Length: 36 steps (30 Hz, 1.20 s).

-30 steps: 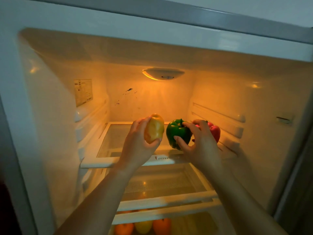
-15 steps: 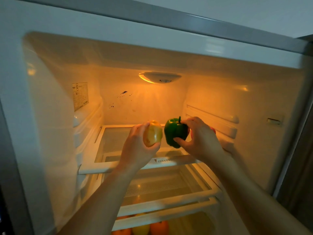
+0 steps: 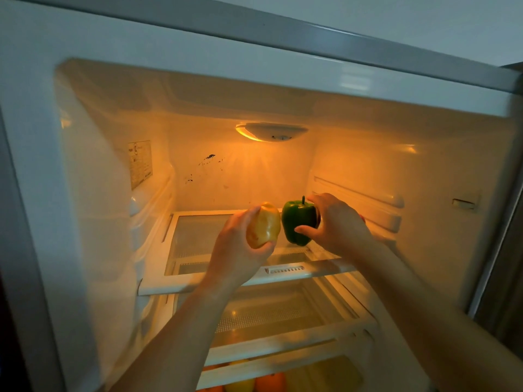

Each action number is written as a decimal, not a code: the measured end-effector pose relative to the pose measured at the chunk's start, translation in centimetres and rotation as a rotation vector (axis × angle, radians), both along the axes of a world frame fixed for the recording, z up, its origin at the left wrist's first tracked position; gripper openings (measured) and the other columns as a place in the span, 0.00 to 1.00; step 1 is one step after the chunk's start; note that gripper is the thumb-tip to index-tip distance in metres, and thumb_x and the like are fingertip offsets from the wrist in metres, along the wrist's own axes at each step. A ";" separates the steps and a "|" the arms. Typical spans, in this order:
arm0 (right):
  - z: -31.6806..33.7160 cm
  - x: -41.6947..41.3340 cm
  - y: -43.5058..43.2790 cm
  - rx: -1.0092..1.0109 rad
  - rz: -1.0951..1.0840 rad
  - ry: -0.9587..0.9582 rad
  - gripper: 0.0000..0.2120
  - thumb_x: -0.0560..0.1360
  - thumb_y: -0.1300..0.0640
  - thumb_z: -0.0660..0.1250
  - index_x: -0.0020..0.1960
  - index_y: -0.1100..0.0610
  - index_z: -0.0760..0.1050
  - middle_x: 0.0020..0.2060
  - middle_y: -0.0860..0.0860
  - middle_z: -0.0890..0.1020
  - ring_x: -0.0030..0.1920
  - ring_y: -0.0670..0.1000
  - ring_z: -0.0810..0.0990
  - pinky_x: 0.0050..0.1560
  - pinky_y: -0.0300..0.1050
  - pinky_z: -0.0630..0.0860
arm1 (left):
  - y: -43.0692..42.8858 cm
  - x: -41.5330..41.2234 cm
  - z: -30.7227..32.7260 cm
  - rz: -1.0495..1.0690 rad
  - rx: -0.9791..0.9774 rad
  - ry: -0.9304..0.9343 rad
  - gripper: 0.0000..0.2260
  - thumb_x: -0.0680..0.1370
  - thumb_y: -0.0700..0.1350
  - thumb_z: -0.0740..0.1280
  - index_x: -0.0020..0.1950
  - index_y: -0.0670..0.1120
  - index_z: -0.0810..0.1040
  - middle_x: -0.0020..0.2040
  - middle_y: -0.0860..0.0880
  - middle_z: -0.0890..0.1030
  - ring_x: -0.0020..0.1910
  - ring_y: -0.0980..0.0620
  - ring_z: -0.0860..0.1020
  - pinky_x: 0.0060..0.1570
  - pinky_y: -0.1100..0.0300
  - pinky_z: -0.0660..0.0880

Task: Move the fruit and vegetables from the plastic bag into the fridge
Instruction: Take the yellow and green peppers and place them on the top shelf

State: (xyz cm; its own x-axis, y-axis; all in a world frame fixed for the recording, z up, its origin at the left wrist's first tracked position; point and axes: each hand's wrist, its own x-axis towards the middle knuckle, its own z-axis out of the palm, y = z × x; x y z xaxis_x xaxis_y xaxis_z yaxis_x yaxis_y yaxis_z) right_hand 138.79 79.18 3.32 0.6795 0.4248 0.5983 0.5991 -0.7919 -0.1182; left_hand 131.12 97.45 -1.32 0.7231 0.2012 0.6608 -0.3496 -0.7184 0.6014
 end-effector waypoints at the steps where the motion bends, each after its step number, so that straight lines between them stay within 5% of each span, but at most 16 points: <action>1: 0.2 -0.3 -0.2 0.007 0.026 -0.008 0.31 0.68 0.44 0.72 0.67 0.52 0.67 0.59 0.49 0.76 0.52 0.46 0.74 0.49 0.37 0.69 | 0.0 0.0 0.0 -0.013 -0.008 -0.010 0.32 0.70 0.51 0.74 0.71 0.55 0.64 0.59 0.58 0.68 0.55 0.60 0.65 0.46 0.71 0.64; 6: 0.0 -1.8 -1.7 0.009 0.105 -0.092 0.29 0.69 0.47 0.72 0.67 0.51 0.67 0.62 0.47 0.73 0.57 0.43 0.71 0.55 0.37 0.69 | 0.1 0.0 -0.1 -0.050 -0.075 0.027 0.32 0.69 0.53 0.74 0.69 0.56 0.65 0.57 0.60 0.67 0.57 0.59 0.68 0.53 0.62 0.73; 14: -0.9 -1.3 -5.3 0.101 -0.075 0.005 0.34 0.68 0.49 0.74 0.70 0.50 0.64 0.70 0.49 0.64 0.68 0.52 0.66 0.61 0.50 0.74 | 0.0 0.2 0.1 0.042 -0.043 0.099 0.28 0.69 0.57 0.72 0.66 0.54 0.69 0.56 0.56 0.69 0.53 0.56 0.70 0.48 0.63 0.68; 23: -2.5 0.5 -4.3 0.176 -0.029 0.050 0.30 0.69 0.53 0.74 0.67 0.53 0.67 0.63 0.49 0.71 0.60 0.49 0.69 0.56 0.42 0.74 | 0.1 0.1 0.1 -0.067 0.016 0.176 0.32 0.70 0.52 0.73 0.72 0.56 0.64 0.68 0.53 0.68 0.64 0.54 0.68 0.58 0.60 0.66; 28: -3.0 1.4 -3.5 0.226 -0.008 0.060 0.30 0.69 0.52 0.73 0.68 0.52 0.67 0.64 0.48 0.70 0.61 0.50 0.69 0.58 0.45 0.75 | 0.2 0.3 -0.1 -0.054 0.057 0.150 0.30 0.70 0.50 0.73 0.69 0.56 0.67 0.66 0.54 0.71 0.60 0.58 0.69 0.54 0.64 0.64; 36: -3.4 2.5 -2.7 0.249 0.031 0.043 0.29 0.70 0.51 0.72 0.68 0.51 0.66 0.64 0.48 0.70 0.61 0.49 0.69 0.58 0.44 0.73 | -0.3 0.4 -0.2 -0.037 0.138 0.111 0.29 0.69 0.54 0.73 0.68 0.57 0.69 0.64 0.55 0.74 0.59 0.57 0.71 0.55 0.53 0.77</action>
